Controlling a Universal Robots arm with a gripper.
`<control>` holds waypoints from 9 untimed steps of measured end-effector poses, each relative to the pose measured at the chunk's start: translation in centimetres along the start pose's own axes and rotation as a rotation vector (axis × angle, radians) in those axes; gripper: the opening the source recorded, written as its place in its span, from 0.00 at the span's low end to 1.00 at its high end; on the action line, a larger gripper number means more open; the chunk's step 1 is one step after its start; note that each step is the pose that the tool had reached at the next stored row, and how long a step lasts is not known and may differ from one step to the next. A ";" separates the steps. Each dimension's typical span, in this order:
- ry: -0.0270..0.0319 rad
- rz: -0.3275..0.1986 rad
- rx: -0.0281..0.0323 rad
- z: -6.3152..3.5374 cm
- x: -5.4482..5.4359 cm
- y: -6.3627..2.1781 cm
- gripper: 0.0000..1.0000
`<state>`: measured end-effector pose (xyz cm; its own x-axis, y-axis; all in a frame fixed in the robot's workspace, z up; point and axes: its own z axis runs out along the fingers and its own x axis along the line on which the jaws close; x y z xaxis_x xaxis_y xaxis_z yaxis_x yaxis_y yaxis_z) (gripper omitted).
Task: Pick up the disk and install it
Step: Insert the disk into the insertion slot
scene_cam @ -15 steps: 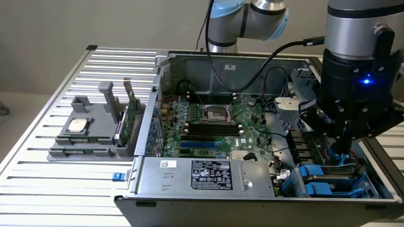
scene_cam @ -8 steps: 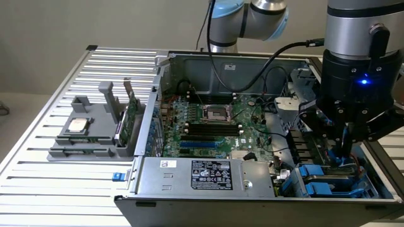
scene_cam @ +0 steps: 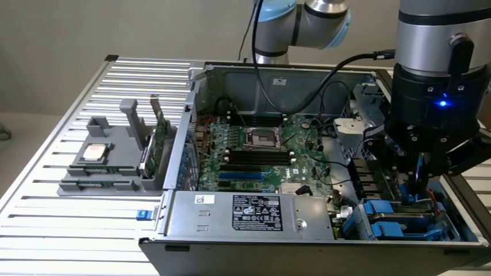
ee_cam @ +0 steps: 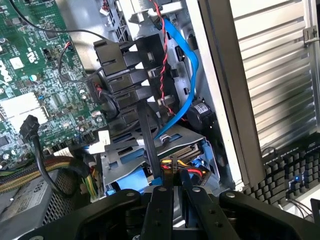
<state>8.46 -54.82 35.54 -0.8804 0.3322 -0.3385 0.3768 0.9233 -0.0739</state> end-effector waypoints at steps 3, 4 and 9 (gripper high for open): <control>0.0001 0.000 0.0002 0.01 0.0 0.00 0.17; 0.0001 0.000 0.0001 0.02 0.0 0.00 0.17; 0.0002 0.000 0.0003 0.02 0.0 0.00 0.31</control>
<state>8.48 -54.83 35.52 -0.8804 0.3322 -0.3383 0.3769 0.9233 -0.0742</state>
